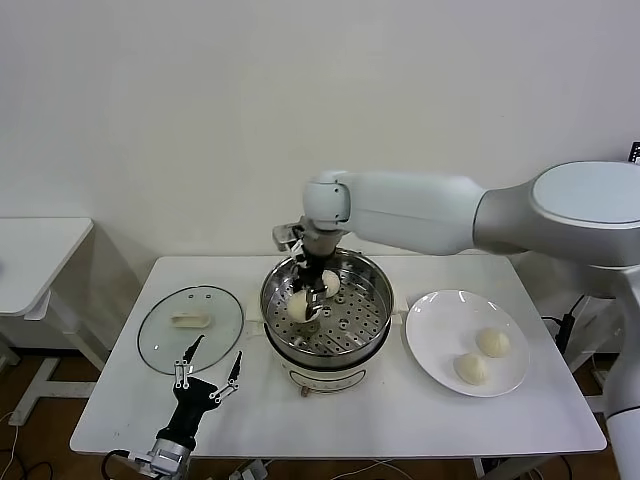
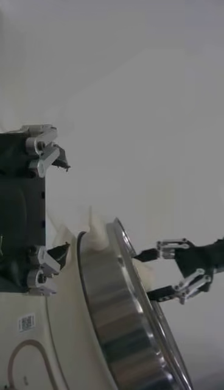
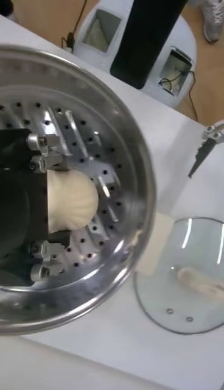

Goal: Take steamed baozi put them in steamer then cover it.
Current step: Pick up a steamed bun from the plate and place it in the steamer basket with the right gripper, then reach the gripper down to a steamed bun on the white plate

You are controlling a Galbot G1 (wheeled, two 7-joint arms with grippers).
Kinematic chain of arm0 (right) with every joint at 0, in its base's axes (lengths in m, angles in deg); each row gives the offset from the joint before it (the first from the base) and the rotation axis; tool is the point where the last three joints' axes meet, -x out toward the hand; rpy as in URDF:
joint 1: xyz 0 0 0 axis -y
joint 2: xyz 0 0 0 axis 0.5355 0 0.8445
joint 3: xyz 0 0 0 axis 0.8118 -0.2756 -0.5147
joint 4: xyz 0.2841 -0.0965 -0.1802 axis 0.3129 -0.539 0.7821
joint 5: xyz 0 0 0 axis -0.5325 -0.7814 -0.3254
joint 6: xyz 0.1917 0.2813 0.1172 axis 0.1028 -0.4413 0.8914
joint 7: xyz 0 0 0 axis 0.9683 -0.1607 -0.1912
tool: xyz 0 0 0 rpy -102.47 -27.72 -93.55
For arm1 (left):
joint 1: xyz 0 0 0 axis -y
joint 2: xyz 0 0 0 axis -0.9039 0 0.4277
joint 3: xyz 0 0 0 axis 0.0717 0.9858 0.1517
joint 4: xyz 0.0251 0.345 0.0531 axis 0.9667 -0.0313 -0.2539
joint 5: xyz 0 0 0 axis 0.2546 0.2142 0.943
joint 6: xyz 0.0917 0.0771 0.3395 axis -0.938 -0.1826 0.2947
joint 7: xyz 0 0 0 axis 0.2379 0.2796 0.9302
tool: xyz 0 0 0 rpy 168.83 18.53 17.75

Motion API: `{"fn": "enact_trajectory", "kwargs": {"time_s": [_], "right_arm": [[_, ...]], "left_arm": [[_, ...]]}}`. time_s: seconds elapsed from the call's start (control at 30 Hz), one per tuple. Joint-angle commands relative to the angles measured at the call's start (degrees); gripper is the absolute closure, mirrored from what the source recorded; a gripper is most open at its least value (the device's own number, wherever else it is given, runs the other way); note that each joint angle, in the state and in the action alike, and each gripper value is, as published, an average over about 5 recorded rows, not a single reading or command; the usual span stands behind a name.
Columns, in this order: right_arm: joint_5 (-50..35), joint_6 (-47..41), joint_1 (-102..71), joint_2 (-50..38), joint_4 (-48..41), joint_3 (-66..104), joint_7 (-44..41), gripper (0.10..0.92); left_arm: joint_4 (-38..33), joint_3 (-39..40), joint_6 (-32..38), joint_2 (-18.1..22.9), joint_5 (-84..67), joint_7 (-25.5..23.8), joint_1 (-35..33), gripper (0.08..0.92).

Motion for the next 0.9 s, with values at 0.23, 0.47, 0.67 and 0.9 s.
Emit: {"fn": "enact_trajectory", "kwargs": {"time_s": [0.23,0.47,0.67,0.9], "right_arm": [[-0.32,-0.79,-3.08,2.67,-0.99,-0.74,4.5,0.335],[-0.09,-1.24,0.03,-1.19,2.73,0.41,4.02,0.212],[1.03,-0.8,8.3,-11.91,11.04,0.72,1.3,0.203],[2.08,2.42,17.71,-28.52,18.76,-2.19,-2.88,0.203]], "left_arm": [[0.17,-0.34,0.03,-0.17,-0.08,0.35,0.03,0.177],[0.1,-0.49,-0.02,-0.2,-0.14,0.48,-0.11,0.177],[-0.2,-0.24,-0.11,-0.1,-0.07,0.53,-0.19,0.177],[-0.35,0.22,-0.43,-0.41,-0.01,0.76,0.16,0.177]]}}
